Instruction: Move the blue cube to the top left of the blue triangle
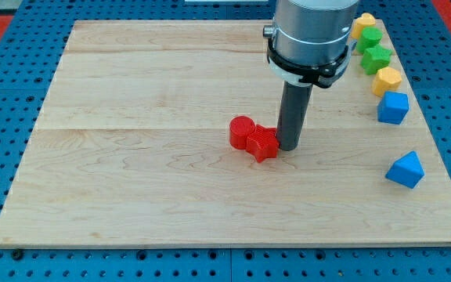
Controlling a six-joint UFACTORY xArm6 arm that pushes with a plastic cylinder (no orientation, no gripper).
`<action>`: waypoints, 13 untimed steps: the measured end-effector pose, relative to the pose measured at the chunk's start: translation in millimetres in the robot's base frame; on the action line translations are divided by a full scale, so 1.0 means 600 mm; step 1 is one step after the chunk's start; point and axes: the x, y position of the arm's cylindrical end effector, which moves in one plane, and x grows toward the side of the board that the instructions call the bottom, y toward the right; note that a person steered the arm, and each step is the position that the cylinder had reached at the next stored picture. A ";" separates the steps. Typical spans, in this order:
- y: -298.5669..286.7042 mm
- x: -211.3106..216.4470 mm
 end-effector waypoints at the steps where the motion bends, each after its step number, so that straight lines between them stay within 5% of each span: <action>1: 0.033 -0.017; 6: 0.351 -0.040; 8: 0.345 -0.129; 11: 0.322 -0.081; 13: 0.314 -0.132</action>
